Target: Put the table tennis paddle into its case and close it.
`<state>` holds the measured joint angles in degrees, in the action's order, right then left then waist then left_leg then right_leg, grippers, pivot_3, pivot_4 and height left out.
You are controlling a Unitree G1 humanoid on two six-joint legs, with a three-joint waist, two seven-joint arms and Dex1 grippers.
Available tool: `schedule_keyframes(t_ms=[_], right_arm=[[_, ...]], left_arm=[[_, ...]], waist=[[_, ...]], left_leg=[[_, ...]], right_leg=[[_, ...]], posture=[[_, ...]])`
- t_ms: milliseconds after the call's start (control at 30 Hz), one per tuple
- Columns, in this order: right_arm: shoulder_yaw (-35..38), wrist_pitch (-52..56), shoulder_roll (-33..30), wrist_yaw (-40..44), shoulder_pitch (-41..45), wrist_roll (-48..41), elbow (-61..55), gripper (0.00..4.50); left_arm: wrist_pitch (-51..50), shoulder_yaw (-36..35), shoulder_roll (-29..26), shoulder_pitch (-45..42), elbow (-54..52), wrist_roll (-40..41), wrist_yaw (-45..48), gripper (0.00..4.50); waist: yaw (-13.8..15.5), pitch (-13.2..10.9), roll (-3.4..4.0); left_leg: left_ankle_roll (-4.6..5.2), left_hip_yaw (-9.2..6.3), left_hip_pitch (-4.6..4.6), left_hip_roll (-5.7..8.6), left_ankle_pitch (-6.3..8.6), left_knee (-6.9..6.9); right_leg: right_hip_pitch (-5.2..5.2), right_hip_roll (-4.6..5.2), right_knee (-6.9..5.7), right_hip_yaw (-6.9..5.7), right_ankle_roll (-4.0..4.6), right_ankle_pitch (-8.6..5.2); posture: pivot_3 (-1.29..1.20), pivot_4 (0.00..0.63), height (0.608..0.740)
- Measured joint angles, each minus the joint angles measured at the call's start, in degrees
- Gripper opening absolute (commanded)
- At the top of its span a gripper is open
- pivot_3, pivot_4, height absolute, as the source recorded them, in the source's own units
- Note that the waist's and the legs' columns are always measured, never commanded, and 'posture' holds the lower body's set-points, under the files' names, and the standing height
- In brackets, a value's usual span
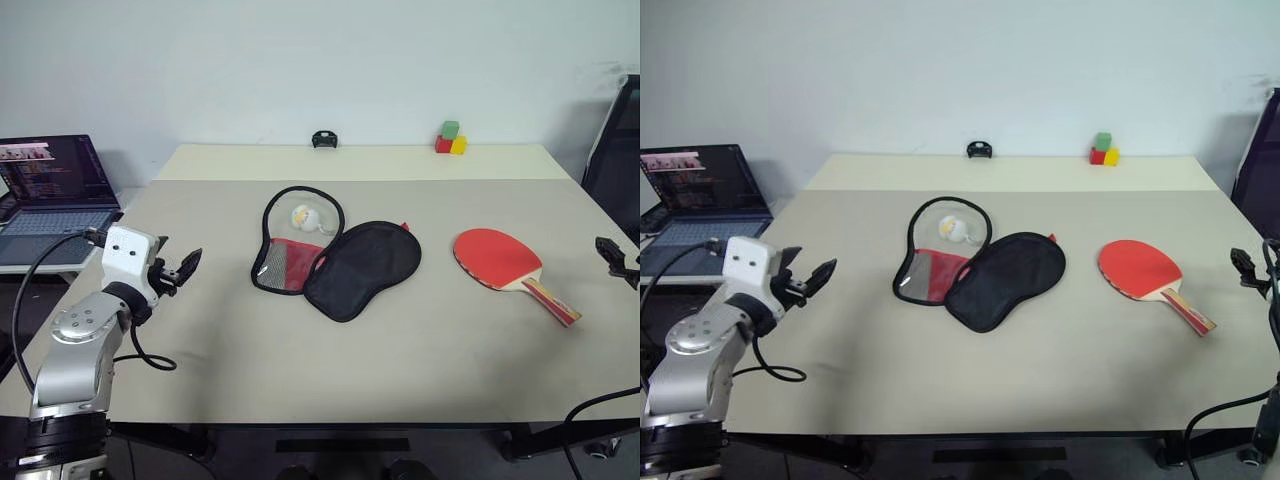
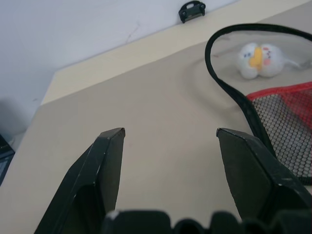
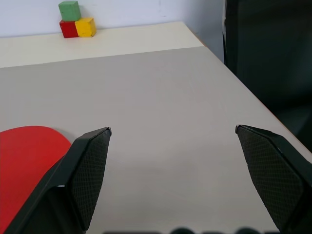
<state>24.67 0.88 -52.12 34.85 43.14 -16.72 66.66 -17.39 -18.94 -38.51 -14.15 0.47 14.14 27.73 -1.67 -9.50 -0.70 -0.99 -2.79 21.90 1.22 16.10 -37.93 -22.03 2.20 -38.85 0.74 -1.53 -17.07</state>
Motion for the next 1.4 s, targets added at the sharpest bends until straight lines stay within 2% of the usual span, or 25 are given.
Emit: schedule_keyframes(t_ms=[267,467,667,867,1067,1233,1400], right_arm=[[0.1,0.6,-1.3,0.3,0.6,-0.3,-0.1,4.49],[0.3,4.6,-0.8,5.1,0.7,-2.2,-4.6,4.49],[-2.5,12.5,6.8,10.6,-2.0,-4.9,-19.1,4.49],[-6.2,28.2,10.2,12.3,-13.2,-10.0,-44.5,4.49],[-8.0,42.9,13.8,7.6,-19.7,-16.3,-65.1,4.49],[-8.0,55.4,18.9,-0.4,-19.4,-22.4,-72.2,4.49],[-9.2,62.9,24.0,-8.3,-17.3,-23.3,-74.1,4.49]], left_arm=[[0.6,0.0,1.3,0.7,0.1,-0.1,-1.0,3.29],[1.5,0.1,1.3,0.0,2.6,0.0,0.1,3.29],[3.1,-0.5,1.3,-2.6,4.1,1.7,2.1,3.29],[2.9,2.2,1.2,-8.7,9.3,3.5,8.4,3.29],[2.3,6.0,-0.1,-15.0,13.4,3.9,17.6,3.29],[-1.1,8.8,-1.6,-14.9,11.8,6.6,26.8,3.29],[-3.5,10.9,-2.6,-14.7,8.5,8.3,31.9,3.29]], waist=[[0.0,0.0,-0.01],[-0.1,0.0,-0.02],[0.0,0.0,-0.04],[1.1,0.0,-0.04],[1.3,0.0,-0.04],[0.7,0.0,-0.05],[0.4,0.0,-0.05]], left_leg=[[0.01,0.04,-0.03,-0.01,0.01,0.0],[0.01,0.06,-0.06,-0.02,0.01,0.0],[0.01,0.02,-0.06,-0.05,0.01,-0.03],[0.01,-0.07,0.24,0.01,0.01,-0.08],[0.01,-0.08,0.18,0.0,0.01,-0.07],[0.01,-0.09,0.16,-0.01,0.01,-0.06],[0.01,-0.1,0.16,-0.01,0.01,-0.06]], right_leg=[[0.0,-0.01,-0.03,0.05,0.0,0.0],[-0.01,-0.01,-0.06,0.07,0.0,0.0],[-0.02,-0.02,-0.11,0.03,-0.01,0.01],[-0.24,0.04,-0.09,-0.06,-0.01,0.01],[-0.25,0.01,-0.12,-0.03,-0.01,0.01],[-0.26,-0.01,-0.13,-0.01,-0.01,0.01],[-0.25,-0.01,-0.13,-0.02,-0.01,0.01]], posture=[[0.0,0.15,0.74],[0.0,0.15,0.74],[0.0,0.15,0.74],[0.0,0.15,0.74],[0.0,0.15,0.74],[0.0,0.15,0.74],[0.0,0.15,0.74]])
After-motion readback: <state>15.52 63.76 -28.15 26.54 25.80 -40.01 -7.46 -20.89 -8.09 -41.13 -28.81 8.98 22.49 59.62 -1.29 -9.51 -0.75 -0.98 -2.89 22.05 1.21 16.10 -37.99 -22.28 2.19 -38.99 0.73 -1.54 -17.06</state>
